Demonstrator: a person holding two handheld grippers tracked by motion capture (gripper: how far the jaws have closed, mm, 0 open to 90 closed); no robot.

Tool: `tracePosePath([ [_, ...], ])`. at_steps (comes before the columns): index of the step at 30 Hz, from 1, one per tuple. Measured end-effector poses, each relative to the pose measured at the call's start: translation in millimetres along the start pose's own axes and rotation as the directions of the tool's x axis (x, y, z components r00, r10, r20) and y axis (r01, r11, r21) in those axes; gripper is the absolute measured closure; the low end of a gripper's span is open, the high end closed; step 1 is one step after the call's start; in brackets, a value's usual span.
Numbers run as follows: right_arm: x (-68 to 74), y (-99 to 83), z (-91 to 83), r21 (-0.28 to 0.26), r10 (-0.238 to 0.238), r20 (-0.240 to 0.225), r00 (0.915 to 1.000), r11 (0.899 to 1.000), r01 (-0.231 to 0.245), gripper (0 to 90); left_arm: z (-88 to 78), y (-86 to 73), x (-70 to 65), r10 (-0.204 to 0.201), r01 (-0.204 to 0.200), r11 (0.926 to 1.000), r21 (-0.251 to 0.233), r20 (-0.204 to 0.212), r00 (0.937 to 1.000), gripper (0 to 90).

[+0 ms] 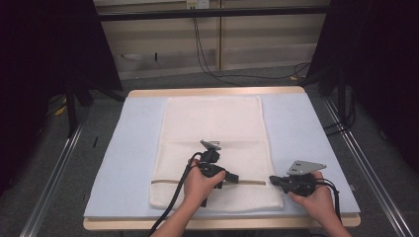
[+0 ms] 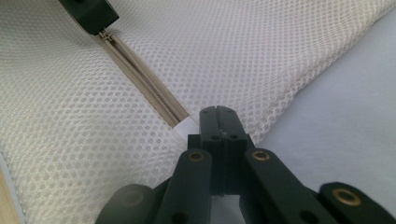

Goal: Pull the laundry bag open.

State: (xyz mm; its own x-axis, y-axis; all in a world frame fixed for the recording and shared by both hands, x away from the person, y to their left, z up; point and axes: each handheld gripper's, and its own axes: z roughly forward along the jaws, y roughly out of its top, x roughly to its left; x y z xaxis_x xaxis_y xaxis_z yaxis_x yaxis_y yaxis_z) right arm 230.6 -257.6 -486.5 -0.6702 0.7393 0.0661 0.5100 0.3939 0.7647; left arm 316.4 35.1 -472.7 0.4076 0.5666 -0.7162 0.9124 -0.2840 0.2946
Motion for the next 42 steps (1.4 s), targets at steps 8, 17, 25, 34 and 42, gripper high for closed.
tracePosePath([
  [8, 0.3, 0.0, 0.1, 0.0, -0.007, 0.005, 1.0, 1.0, 0.007, 90.0, -7.5, -3.0, 5.9, 0.003, -0.003, 1.0, 0.001, 0.017, 0.9998, 87.4],
  [17, 0.2, 0.0, 0.1, 0.0, -0.007, 0.004, 1.0, 1.0, 0.007, 90.0, -18.8, -4.4, 10.8, -0.016, 0.016, 0.9999, -0.002, 0.011, 0.9998, 87.4],
  [25, 0.3, 0.0, 0.0, 0.0, -0.002, 0.004, 1.0, 1.0, 0.002, 90.0, -27.7, -7.4, 15.7, -0.02, 0.02, 0.9997, -0.016, 0.013, 0.9997, 87.4],
  [34, 0.2, -0.1, 0.0, -0.001, 0.001, 0.002, 1.0, 1.0, -0.001, 90.0, -32.7, -8.5, 17.2, -0.021, 0.021, 0.9994, -0.028, 0.009, 0.9997, 87.4],
  [42, 0.1, -0.1, 0.0, 0.0, 0.005, 0.0, 1.0, 1.0, -0.005, 90.0, -42.1, -13.0, 25.9, -0.027, 0.027, 0.9993, -0.027, 0.023, 0.9994, 87.4],
])
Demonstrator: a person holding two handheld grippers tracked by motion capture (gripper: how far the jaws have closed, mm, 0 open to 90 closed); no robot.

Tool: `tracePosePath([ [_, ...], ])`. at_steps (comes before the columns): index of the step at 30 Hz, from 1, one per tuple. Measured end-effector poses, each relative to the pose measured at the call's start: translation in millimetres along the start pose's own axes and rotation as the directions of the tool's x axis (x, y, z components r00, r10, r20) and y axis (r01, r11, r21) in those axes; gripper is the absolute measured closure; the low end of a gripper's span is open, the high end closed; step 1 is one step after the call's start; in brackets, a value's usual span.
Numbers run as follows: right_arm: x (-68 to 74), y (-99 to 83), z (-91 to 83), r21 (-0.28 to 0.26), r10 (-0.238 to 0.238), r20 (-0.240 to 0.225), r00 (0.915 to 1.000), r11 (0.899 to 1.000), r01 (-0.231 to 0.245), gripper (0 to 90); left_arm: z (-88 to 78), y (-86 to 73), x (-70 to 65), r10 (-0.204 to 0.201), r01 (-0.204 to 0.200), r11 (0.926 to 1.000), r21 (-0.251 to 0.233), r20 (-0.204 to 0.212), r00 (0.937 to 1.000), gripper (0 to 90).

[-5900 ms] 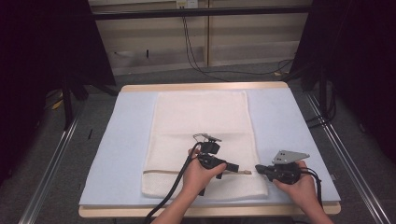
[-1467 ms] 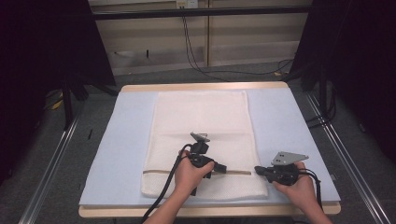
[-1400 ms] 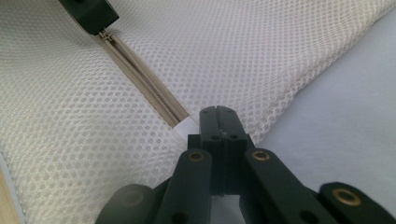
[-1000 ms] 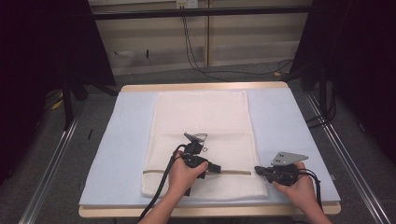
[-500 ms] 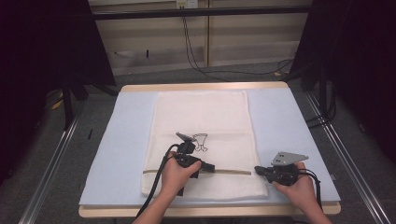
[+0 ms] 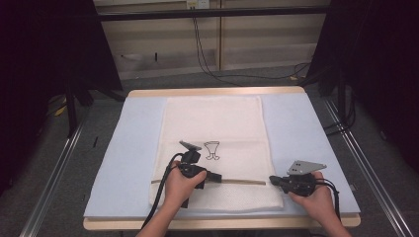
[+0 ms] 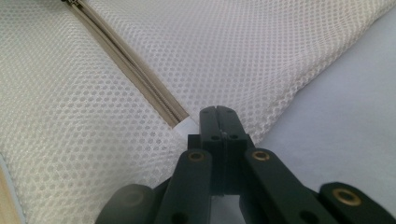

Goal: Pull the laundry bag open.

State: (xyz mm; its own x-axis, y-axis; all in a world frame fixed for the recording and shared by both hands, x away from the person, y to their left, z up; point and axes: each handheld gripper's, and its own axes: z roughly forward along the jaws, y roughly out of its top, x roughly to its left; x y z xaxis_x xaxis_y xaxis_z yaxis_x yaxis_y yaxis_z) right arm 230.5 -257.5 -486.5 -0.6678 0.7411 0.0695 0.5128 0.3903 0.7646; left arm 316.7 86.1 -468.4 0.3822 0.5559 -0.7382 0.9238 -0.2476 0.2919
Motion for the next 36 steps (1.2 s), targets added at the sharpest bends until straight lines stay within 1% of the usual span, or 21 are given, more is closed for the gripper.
tracePosePath([
  [1, 0.1, 0.0, 0.0, 0.0, -0.001, 0.001, 1.0, 1.0, 0.001, 90.0, -0.3, -0.2, -0.3, 0.004, -0.004, 1.0, -0.008, -0.012, 0.9999, 87.4],
  [2, 0.1, 0.0, 0.0, 0.0, -0.002, 0.001, 1.0, 1.0, 0.002, 90.0, -1.1, -0.3, 0.1, 0.011, -0.011, 0.9999, 0.001, -0.012, 0.9999, 87.4],
  [3, 0.2, 0.0, 0.0, 0.0, -0.004, 0.002, 1.0, 1.0, 0.004, 90.0, -0.5, -1.1, -0.8, 0.004, -0.004, 1.0, -0.003, 0.005, 1.0, 87.4],
  [4, 0.3, 0.0, -0.1, 0.001, -0.004, 0.004, 1.0, 1.0, 0.004, 90.0, -0.9, -1.5, -0.8, 0.007, -0.007, 1.0, -0.006, 0.0, 1.0, 87.3],
  [5, 0.3, 0.0, -0.1, 0.001, -0.004, 0.005, 1.0, 1.0, 0.004, 90.0, -0.7, -1.9, -1.7, 0.002, -0.002, 0.9999, -0.012, 0.006, 1.0, 87.4],
  [8, 0.1, 0.0, 0.0, 0.0, -0.003, 0.0, 1.0, 1.0, 0.003, 90.0, -2.3, -2.1, 0.0, 0.013, -0.013, 0.9999, -0.007, -0.003, 0.9999, 87.4],
  [10, 0.2, 0.0, 0.0, 0.0, 0.0, 0.0, 1.0, 1.0, 0.0, 90.0, -2.5, -2.9, 1.1, -0.001, 0.001, 0.9998, -0.019, 0.005, 1.0, 87.4],
  [11, 0.1, 0.0, 0.0, 0.0, -0.001, 0.0, 1.0, 1.0, 0.001, 90.0, -3.8, -2.9, 2.8, 0.007, -0.008, 0.9999, -0.012, -0.003, 1.0, 87.4],
  [12, 0.1, 0.0, 0.0, 0.0, -0.002, 0.0, 1.0, 1.0, 0.002, 90.0, -4.1, -3.6, 3.1, -0.002, 0.002, 0.9999, -0.017, 0.001, 1.0, 87.4],
  [13, 0.2, 0.0, 0.0, 0.0, 0.0, 0.0, 1.0, 1.0, 0.0, 90.0, -4.1, -3.8, 3.8, -0.005, 0.005, 0.9998, -0.02, 0.016, 0.9999, 87.3],
  [16, 0.1, 0.0, 0.0, 0.0, -0.001, 0.0, 1.0, 1.0, 0.001, 90.0, -3.2, -4.5, 3.8, -0.007, 0.007, 0.9997, -0.024, 0.007, 1.0, 87.3],
  [17, 0.0, 0.0, 0.0, 0.0, 0.0, 0.0, 1.0, 1.0, 0.0, 90.0, -3.2, -4.4, 4.2, -0.005, 0.005, 0.9998, -0.02, 0.006, 1.0, 87.4],
  [19, 0.0, 0.0, 0.0, 0.0, 0.001, 0.0, 1.0, 1.0, -0.001, 90.0, -3.3, -4.3, 5.5, -0.006, 0.006, 0.9999, -0.014, 0.02, 0.9998, 87.3],
  [21, 0.1, 0.0, 0.0, 0.0, 0.002, 0.0, 1.0, 1.0, -0.002, 90.0, -3.2, -5.0, 6.4, -0.002, 0.002, 0.9999, -0.013, 0.017, 0.9999, 87.4],
  [22, 0.1, 0.0, 0.0, 0.0, 0.002, 0.0, 1.0, 1.0, -0.002, 90.0, -3.0, -5.5, 6.3, -0.008, 0.009, 0.9998, -0.016, 0.016, 0.9998, 87.4],
  [25, 0.0, -0.1, 0.0, 0.0, 0.002, -0.001, 1.0, 1.0, -0.002, 90.0, -2.2, -5.7, 7.8, -0.002, 0.002, 0.9999, -0.015, 0.013, 0.9999, 87.4],
  [27, 0.1, -0.1, 0.0, 0.0, 0.002, -0.001, 1.0, 1.0, -0.002, 90.0, -1.7, -5.8, 7.9, -0.007, 0.007, 0.9998, -0.018, 0.012, 0.9999, 87.4],
  [29, -0.2, 0.0, 0.1, 0.0, 0.003, -0.002, 1.0, 1.0, -0.003, 90.0, -2.1, -5.9, 8.1, -0.011, 0.011, 0.9998, -0.018, 0.02, 0.9997, 87.4],
  [31, -0.4, 0.0, 0.1, 0.0, 0.002, -0.003, 1.0, 1.0, -0.002, 90.0, -2.4, -6.3, 8.0, -0.003, 0.003, 0.9998, -0.019, 0.013, 0.9999, 87.4],
  [34, -0.3, 0.0, 0.0, 0.0, 0.003, -0.003, 1.0, 1.0, -0.003, 90.0, -2.6, -5.9, 8.0, -0.001, 0.002, 0.9998, -0.018, 0.022, 0.9998, 87.4],
  [36, -0.1, 0.0, 0.1, 0.0, 0.002, -0.002, 1.0, 1.0, -0.002, 90.0, -3.4, -5.7, 8.6, -0.008, 0.009, 0.9998, -0.02, 0.028, 0.9996, 87.4],
])
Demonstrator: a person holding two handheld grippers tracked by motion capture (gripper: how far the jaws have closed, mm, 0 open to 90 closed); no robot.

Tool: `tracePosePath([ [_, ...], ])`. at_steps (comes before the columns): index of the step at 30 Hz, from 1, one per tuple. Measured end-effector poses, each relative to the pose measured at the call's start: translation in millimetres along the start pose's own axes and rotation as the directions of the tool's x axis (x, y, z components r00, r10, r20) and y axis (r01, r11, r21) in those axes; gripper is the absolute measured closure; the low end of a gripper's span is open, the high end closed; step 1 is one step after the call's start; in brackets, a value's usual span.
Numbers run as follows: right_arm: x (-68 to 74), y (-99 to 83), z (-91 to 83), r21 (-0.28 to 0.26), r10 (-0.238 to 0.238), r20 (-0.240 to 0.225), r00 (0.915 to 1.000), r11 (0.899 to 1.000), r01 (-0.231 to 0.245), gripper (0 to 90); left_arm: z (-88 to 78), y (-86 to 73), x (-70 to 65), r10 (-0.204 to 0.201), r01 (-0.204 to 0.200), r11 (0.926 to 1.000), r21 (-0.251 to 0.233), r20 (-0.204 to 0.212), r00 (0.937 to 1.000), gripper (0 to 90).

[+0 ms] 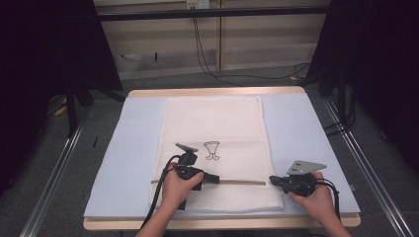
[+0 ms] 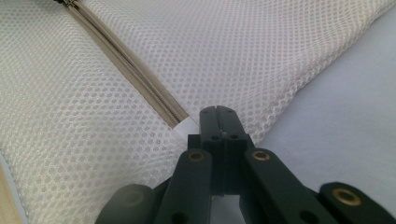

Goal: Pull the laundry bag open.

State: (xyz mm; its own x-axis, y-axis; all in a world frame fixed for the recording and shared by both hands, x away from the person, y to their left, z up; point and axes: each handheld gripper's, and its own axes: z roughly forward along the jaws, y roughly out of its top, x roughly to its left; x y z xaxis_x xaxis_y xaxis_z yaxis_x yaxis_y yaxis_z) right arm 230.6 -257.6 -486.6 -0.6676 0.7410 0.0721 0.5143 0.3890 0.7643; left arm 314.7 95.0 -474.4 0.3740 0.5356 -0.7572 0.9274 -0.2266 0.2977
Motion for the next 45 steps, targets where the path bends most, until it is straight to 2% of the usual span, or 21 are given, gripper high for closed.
tracePosePath([
  [2, 0.0, 0.0, 0.0, 0.0, 0.001, 0.0, 1.0, 1.0, -0.001, 90.0, -0.6, 0.0, -0.4, 0.015, -0.015, 0.9999, 0.003, -0.013, 0.9998, 87.4],
  [3, 0.0, 0.0, 0.0, 0.0, 0.001, 0.0, 1.0, 1.0, -0.001, 90.0, -0.7, -0.2, -1.1, 0.004, -0.004, 1.0, -0.001, -0.003, 1.0, 87.4],
  [6, -0.5, -0.1, 0.1, 0.0, 0.002, 0.003, 1.0, 1.0, -0.002, 90.0, -2.1, -0.7, -1.2, 0.012, -0.012, 0.9999, 0.001, -0.009, 0.9999, 87.4],
  [8, -0.7, -0.1, 0.0, 0.0, 0.003, -0.001, 1.0, 1.0, -0.003, 90.0, -2.9, -0.9, 0.0, 0.003, -0.003, 1.0, -0.003, 0.004, 1.0, 87.4],
  [10, -0.6, 0.0, -0.1, 0.001, 0.007, -0.002, 1.0, 1.0, -0.006, 90.0, -5.1, -0.5, 1.7, 0.003, -0.003, 1.0, -0.002, -0.006, 1.0, 87.4],
  [13, -0.5, 0.0, 0.0, 0.001, 0.004, -0.001, 1.0, 1.0, -0.004, 90.0, -7.9, -0.6, 2.5, -0.013, 0.014, 0.9999, -0.01, 0.007, 0.9999, 87.4],
  [14, -0.9, -0.1, 0.1, -0.001, 0.005, -0.002, 1.0, 1.0, -0.005, 90.0, -8.7, -0.5, 3.2, 0.001, -0.001, 1.0, -0.01, -0.006, 1.0, 87.4],
  [16, -1.2, -0.1, 0.1, -0.001, 0.009, -0.004, 1.0, 1.0, -0.009, 90.0, -9.7, -0.8, 3.3, -0.014, 0.014, 0.9999, -0.009, 0.003, 0.9999, 87.4],
  [23, -1.6, -0.1, 0.2, -0.002, 0.011, -0.004, 0.9999, 1.0, -0.011, 90.0, -14.3, -2.3, 7.3, -0.019, 0.019, 0.9998, -0.011, 0.003, 0.9998, 87.4],
  [24, -1.5, -0.1, 0.2, -0.002, 0.011, -0.003, 0.9999, 1.0, -0.011, 90.0, -15.2, -2.3, 7.6, -0.017, 0.017, 0.9998, -0.007, -0.009, 0.9998, 87.4],
  [28, -1.6, -0.1, 0.2, -0.002, 0.01, -0.004, 0.9999, 1.0, -0.01, 90.0, -16.9, -2.3, 8.9, -0.021, 0.021, 0.9998, -0.003, 0.007, 0.9998, 87.4],
  [31, -1.7, -0.1, 0.3, -0.002, 0.012, -0.005, 0.9999, 1.0, -0.012, 90.0, -17.2, -3.1, 8.6, -0.022, 0.022, 0.9997, -0.01, 0.003, 0.9997, 87.4],
  [33, -1.8, -0.2, 0.2, -0.002, 0.014, -0.005, 0.9999, 1.0, -0.014, 90.0, -19.7, -2.1, 8.9, -0.023, 0.023, 0.9997, -0.007, -0.011, 0.9997, 87.4],
  [36, -2.1, -0.2, 0.2, -0.001, 0.016, -0.009, 0.9998, 1.0, -0.016, 90.0, -24.0, -2.6, 11.0, -0.019, 0.019, 0.9997, -0.014, -0.003, 0.9998, 87.4],
  [39, -1.8, -0.2, 0.2, -0.002, 0.015, -0.005, 0.9999, 1.0, -0.015, 90.0, -28.5, -4.6, 13.3, -0.012, 0.011, 0.9999, -0.011, -0.015, 0.9998, 87.4],
  [45, -1.7, -0.2, 0.3, -0.002, 0.012, -0.005, 0.9999, 1.0, -0.012, 90.0, -40.1, -5.5, 18.7, -0.027, 0.026, 0.9992, -0.031, -0.027, 0.9993, 87.4],
])
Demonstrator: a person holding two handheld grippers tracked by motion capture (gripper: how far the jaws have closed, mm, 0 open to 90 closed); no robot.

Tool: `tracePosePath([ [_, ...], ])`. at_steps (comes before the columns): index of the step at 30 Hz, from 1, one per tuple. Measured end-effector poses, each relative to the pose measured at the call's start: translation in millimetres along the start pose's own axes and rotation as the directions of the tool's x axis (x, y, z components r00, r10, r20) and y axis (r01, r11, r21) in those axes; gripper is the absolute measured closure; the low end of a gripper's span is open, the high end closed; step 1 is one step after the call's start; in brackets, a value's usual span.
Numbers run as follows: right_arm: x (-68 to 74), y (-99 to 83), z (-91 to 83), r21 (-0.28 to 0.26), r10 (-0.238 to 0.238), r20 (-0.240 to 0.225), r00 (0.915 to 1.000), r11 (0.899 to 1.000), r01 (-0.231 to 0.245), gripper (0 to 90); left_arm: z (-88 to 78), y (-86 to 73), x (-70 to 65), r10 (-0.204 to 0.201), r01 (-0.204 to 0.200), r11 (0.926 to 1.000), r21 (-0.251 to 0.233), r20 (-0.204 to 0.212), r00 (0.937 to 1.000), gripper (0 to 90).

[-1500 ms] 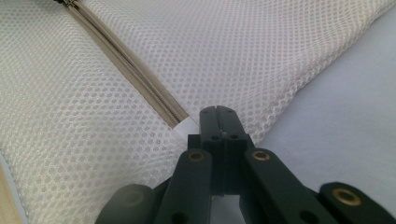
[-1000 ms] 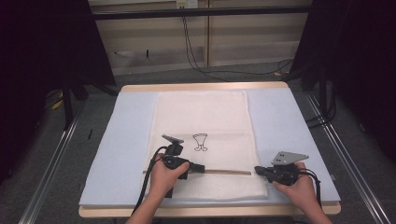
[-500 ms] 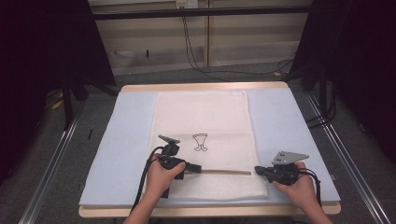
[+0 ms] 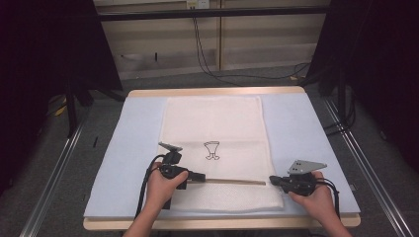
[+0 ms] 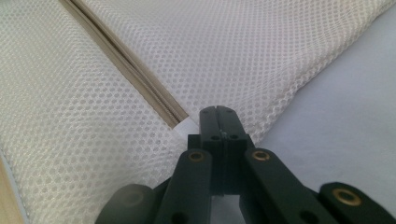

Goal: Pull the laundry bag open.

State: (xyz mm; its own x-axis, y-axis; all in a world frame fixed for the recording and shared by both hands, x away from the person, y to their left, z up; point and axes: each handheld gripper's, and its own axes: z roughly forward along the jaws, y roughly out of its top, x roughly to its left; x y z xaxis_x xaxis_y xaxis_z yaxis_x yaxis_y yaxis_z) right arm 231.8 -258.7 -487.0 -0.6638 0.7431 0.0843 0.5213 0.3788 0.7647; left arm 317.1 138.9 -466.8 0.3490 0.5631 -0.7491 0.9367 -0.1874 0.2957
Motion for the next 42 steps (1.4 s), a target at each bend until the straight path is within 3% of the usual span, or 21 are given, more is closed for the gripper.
tracePosePath([
  [9, -0.1, -0.1, 0.0, -0.001, 0.002, 0.0, 1.0, 1.0, -0.002, 90.0, -16.3, -3.9, 12.0, -0.028, 0.028, 0.9994, -0.019, -0.011, 0.9995, 87.4],
  [16, 0.2, -0.1, -0.1, 0.0, 0.001, 0.001, 1.0, 1.0, -0.001, 90.0, -29.5, -6.9, 20.7, -0.019, 0.018, 0.9994, -0.028, -0.023, 0.9995, 87.4],
  [22, 0.2, -0.1, -0.1, -0.001, 0.0, 0.001, 1.0, 1.0, 0.0, 90.0, -42.4, -9.8, 27.9, -0.03, 0.03, 0.9981, -0.054, -0.007, 0.9995, 87.4],
  [28, 0.1, 0.0, 0.0, -0.001, -0.005, 0.0, 1.0, 1.0, 0.005, 90.0, -54.2, -13.1, 32.4, -0.045, 0.043, 0.996, -0.079, -0.033, 0.9984, 87.3],
  [42, 0.3, 0.0, -0.1, 0.0, -0.001, 0.002, 1.0, 1.0, 0.001, 90.0, -77.9, -20.3, 48.7, -0.071, 0.068, 0.9914, -0.112, -0.024, 0.9972, 87.3],
])
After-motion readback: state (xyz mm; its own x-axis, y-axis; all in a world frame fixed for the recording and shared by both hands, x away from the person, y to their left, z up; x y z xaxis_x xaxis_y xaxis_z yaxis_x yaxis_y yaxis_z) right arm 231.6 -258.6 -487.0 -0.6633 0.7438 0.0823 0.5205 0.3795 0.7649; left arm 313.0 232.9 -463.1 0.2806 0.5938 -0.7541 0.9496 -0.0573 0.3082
